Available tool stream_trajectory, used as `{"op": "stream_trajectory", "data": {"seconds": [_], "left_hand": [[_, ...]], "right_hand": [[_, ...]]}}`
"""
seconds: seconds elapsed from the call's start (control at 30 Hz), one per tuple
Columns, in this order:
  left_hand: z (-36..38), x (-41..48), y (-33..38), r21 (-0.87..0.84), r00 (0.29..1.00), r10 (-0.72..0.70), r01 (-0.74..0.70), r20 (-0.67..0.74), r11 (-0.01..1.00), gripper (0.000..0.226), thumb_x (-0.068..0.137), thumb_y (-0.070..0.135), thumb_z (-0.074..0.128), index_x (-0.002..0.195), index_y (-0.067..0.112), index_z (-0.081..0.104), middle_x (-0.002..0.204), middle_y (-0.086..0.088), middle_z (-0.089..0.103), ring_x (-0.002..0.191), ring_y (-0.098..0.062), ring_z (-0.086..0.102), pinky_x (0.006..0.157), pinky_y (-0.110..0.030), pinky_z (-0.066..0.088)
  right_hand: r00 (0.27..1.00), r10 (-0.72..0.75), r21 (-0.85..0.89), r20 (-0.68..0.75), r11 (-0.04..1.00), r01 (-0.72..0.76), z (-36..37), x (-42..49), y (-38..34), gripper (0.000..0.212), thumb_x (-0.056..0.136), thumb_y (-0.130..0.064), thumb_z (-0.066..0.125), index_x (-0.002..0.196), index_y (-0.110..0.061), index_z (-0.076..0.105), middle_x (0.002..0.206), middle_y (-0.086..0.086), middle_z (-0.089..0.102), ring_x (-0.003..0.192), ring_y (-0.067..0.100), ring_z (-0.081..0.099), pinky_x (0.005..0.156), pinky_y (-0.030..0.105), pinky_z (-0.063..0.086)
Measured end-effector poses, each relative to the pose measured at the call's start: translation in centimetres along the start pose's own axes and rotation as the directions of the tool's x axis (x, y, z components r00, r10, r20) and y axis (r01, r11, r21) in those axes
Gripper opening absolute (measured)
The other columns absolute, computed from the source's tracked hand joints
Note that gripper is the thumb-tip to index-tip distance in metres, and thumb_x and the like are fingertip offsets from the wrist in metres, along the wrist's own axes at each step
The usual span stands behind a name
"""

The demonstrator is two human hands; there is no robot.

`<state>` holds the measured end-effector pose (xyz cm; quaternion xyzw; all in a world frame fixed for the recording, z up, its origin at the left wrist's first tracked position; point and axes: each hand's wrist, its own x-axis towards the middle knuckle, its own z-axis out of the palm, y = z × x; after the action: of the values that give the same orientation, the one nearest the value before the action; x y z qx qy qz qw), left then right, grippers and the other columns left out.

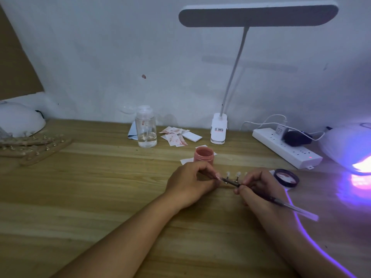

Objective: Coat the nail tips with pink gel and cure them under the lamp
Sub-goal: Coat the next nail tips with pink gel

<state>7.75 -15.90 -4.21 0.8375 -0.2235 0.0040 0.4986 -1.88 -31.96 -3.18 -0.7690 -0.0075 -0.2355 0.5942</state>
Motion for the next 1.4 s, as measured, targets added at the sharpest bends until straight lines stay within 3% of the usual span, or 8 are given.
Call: {"op": "stream_trajectory", "data": {"seconds": [0.17, 0.3, 0.43, 0.57, 0.7, 0.87, 1.13, 1.4], "left_hand": [[-0.06, -0.04, 0.12, 0.0, 1.0, 0.003, -0.003, 0.001, 1.0, 0.007, 0.079, 0.029, 0.079, 0.081, 0.032, 0.073, 0.085, 0.02, 0.071, 0.061, 0.011, 0.051, 0.064, -0.022, 0.035], [-0.13, -0.03, 0.13, 0.017, 1.0, 0.002, -0.002, -0.008, 1.0, 0.008, 0.079, 0.029, 0.079, 0.08, 0.033, 0.072, 0.084, 0.023, 0.07, 0.071, 0.01, 0.054, 0.07, -0.023, 0.04], [-0.12, 0.06, 0.13, 0.027, 1.0, -0.012, 0.012, -0.006, 1.0, 0.007, 0.079, 0.029, 0.077, 0.08, 0.033, 0.071, 0.081, 0.026, 0.068, 0.073, 0.009, 0.055, 0.074, -0.024, 0.043], [-0.14, 0.1, 0.06, 0.024, 1.0, -0.014, 0.014, -0.003, 1.0, 0.011, 0.078, 0.028, 0.078, 0.076, 0.035, 0.069, 0.078, 0.026, 0.066, 0.071, 0.006, 0.053, 0.074, -0.026, 0.044], [-0.1, 0.12, 0.06, 0.014, 1.0, -0.001, 0.001, 0.004, 1.0, 0.015, 0.079, 0.027, 0.078, 0.073, 0.036, 0.068, 0.067, 0.028, 0.062, 0.062, 0.009, 0.05, 0.067, -0.024, 0.037], [-0.13, -0.04, 0.26, 0.004, 1.0, 0.001, -0.001, 0.002, 1.0, 0.012, 0.079, 0.027, 0.078, 0.075, 0.033, 0.069, 0.061, 0.029, 0.059, 0.056, 0.01, 0.048, 0.061, -0.024, 0.034], [-0.18, -0.12, 0.39, 0.024, 1.0, 0.007, -0.007, -0.003, 1.0, 0.008, 0.079, 0.027, 0.077, 0.079, 0.032, 0.071, 0.07, 0.027, 0.063, 0.058, 0.01, 0.049, 0.062, -0.023, 0.035], [-0.15, -0.06, 0.44, 0.034, 1.0, 0.002, -0.001, -0.004, 0.999, 0.006, 0.079, 0.028, 0.078, 0.081, 0.03, 0.072, 0.075, 0.025, 0.066, 0.061, 0.01, 0.051, 0.064, -0.022, 0.036]], "right_hand": [[1.0, -0.012, 0.021, -0.014, 1.0, 0.012, 0.08, 0.0, -0.1, 0.024, 0.079, 0.003, 0.065, 0.075, -0.019, 0.057, 0.077, 0.01, 0.069, 0.073, 0.03, 0.064, 0.066, 0.037, 0.046], [0.999, -0.006, 0.089, -0.048, 0.996, 0.011, 0.15, 0.01, -0.28, 0.014, 0.088, 0.001, 0.062, 0.081, -0.009, 0.056, 0.066, 0.009, 0.07, 0.054, 0.013, 0.06, 0.054, 0.018, 0.049], [0.999, -0.038, 0.078, 0.01, 0.996, 0.037, 0.14, -0.01, -0.74, 0.015, 0.085, 0.003, 0.064, 0.09, -0.009, 0.057, 0.077, 0.007, 0.075, 0.066, 0.012, 0.068, 0.065, 0.019, 0.053], [1.0, 0.01, 0.148, 0.023, 0.989, -0.013, 0.1, -0.02, -1.0, 0.004, 0.09, -0.004, 0.061, 0.086, -0.004, 0.058, 0.07, 0.012, 0.072, 0.058, 0.01, 0.061, 0.058, 0.016, 0.05], [0.999, 0.05, 0.13, 0.014, 0.99, -0.052, 0.0, 0.07, -0.73, 0.008, 0.09, -0.002, 0.061, 0.087, -0.002, 0.053, 0.071, 0.013, 0.073, 0.057, 0.018, 0.061, 0.058, 0.022, 0.052], [0.998, 0.064, 0.087, 0.027, 0.994, -0.066, 0.0, 0.09, -0.51, 0.013, 0.089, -0.002, 0.062, 0.08, 0.0, 0.053, 0.069, 0.011, 0.073, 0.054, 0.014, 0.06, 0.055, 0.019, 0.05], [0.997, 0.068, 0.03, 0.047, 0.997, -0.069, -0.04, 0.01, -0.6, 0.012, 0.089, -0.003, 0.062, 0.081, -0.002, 0.053, 0.07, 0.009, 0.074, 0.056, 0.018, 0.06, 0.057, 0.025, 0.05], [0.998, 0.054, 0.03, 0.037, 0.998, -0.055, 0.04, -0.11, -0.69, 0.013, 0.089, -0.005, 0.062, 0.079, -0.004, 0.053, 0.07, 0.007, 0.074, 0.055, 0.011, 0.06, 0.056, 0.018, 0.049]]}}
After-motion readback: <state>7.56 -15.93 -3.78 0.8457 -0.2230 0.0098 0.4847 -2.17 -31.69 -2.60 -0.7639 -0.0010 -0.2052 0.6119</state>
